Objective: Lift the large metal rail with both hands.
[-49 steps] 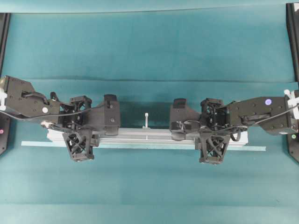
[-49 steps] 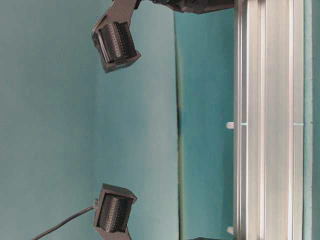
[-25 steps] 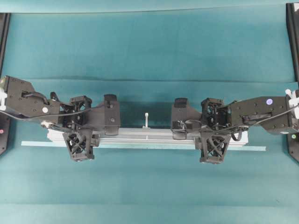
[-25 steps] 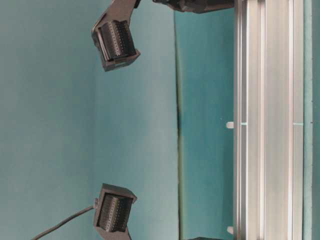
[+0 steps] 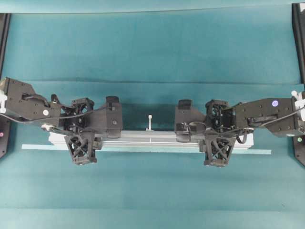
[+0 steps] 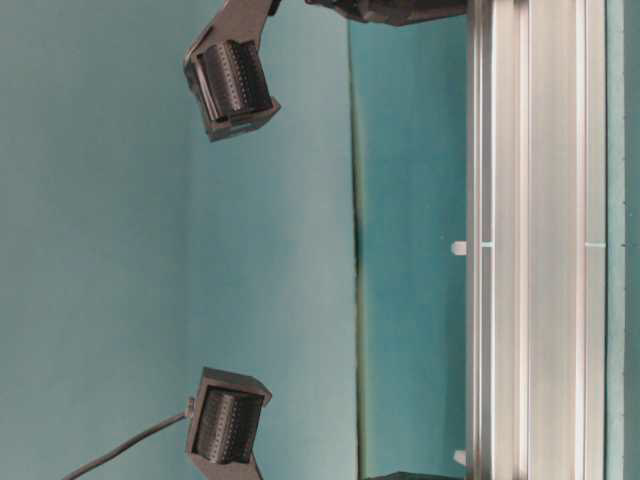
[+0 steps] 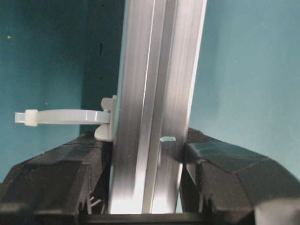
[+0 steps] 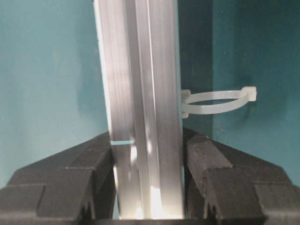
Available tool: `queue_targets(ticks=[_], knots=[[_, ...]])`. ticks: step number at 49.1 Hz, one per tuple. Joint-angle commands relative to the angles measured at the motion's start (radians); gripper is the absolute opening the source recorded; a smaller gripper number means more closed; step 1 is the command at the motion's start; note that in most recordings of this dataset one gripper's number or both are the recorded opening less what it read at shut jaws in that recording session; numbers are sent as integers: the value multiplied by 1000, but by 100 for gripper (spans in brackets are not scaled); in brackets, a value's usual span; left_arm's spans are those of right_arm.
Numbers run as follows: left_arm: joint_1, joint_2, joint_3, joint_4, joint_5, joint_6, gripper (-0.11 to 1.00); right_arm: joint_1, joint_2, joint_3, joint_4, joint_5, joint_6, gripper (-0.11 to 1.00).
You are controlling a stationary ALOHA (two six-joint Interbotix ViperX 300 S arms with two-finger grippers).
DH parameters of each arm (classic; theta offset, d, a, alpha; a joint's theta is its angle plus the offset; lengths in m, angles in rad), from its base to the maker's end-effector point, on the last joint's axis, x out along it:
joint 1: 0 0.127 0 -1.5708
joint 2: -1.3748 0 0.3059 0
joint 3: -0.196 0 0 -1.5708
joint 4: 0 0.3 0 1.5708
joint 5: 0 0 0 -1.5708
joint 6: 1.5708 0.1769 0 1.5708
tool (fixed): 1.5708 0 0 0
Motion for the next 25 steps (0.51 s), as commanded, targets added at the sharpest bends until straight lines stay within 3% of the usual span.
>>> queue_targets(ticks=[1, 6, 13, 16, 20, 25], knots=[[11, -3, -18, -2, -41, -14, 36, -15, 2, -9, -5, -31, 2, 38], [11, -3, -17, -3, -34, -25, 41, -15, 2, -9, -3, -31, 0, 39], [11, -5, -17, -2, -34, -21, 81, -15, 2, -9, 0, -31, 2, 42], [11, -5, -15, -2, -34, -12, 90, -15, 2, -9, 0, -29, 2, 58], [11, -6, -12, -2, -34, -11, 88, -14, 2, -9, 0, -31, 11, 81], [11, -8, -8, -2, -34, -12, 88, -11, 2, -11, 0, -40, 8, 96]])
